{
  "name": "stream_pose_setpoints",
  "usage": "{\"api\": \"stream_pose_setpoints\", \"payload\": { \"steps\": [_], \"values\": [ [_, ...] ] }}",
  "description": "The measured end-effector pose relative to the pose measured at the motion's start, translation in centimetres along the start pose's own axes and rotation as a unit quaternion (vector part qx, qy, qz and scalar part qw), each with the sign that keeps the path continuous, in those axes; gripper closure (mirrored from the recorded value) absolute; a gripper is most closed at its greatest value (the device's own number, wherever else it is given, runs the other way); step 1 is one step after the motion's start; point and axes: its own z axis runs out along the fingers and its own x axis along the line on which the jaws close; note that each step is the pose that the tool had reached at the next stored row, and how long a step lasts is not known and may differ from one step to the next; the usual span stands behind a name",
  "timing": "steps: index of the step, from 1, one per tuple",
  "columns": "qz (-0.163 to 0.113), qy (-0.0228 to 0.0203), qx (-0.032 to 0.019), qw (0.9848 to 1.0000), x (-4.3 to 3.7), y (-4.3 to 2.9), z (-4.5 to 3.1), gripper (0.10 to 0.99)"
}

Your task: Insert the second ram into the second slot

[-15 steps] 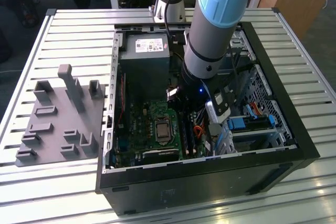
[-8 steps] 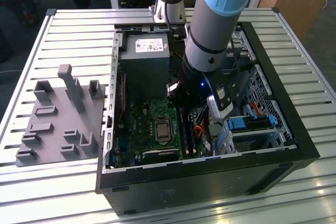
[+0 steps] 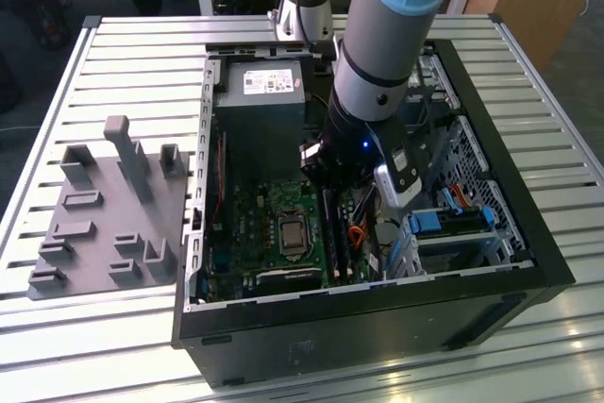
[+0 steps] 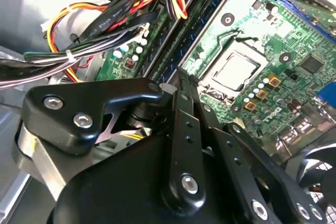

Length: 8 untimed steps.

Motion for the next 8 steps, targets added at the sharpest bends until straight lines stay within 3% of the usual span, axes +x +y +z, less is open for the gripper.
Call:
{"api": "stream_pose_setpoints", "payload": {
  "steps": [8],
  "values": [
    [0.000, 0.0000, 0.0000, 1.0000, 0.05, 0.02, -0.25, 0.980]
  ]
}}
